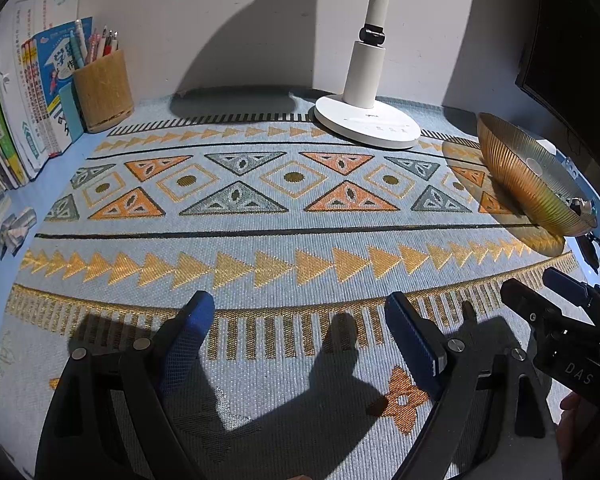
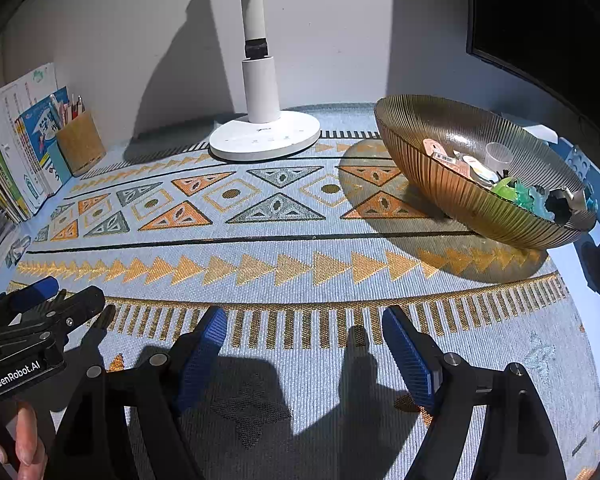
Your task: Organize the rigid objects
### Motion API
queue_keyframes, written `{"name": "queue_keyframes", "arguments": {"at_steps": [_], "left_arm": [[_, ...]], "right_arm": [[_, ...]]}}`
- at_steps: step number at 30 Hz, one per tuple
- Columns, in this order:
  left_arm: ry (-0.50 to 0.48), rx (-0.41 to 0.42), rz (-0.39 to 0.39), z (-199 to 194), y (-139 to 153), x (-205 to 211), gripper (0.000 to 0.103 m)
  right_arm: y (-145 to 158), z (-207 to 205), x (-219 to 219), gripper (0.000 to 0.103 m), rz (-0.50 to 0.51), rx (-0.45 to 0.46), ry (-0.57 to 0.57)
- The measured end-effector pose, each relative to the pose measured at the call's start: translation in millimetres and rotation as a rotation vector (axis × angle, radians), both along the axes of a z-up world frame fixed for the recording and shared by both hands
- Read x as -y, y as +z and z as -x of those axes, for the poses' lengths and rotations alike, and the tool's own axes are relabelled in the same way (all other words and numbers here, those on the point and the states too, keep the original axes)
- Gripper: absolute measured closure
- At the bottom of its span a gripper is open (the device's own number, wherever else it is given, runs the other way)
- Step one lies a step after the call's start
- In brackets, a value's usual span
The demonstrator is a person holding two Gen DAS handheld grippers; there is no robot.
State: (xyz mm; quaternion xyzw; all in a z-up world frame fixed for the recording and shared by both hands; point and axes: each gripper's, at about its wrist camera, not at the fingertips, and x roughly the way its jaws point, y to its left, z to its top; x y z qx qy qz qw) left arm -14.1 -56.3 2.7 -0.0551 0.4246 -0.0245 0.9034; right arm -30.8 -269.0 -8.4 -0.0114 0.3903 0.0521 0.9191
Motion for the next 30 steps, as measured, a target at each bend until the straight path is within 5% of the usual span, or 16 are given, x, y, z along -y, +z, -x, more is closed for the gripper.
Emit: {"name": "queue_keyframes", "arguments": {"at_steps": [30], "left_arm": [[-0.002, -0.001, 0.001, 0.0, -1.8, 1.6, 0.017]], "right_arm": [[-1.2, 0.9, -1.6, 0.024, 0.0, -0.003, 0.005]]}}
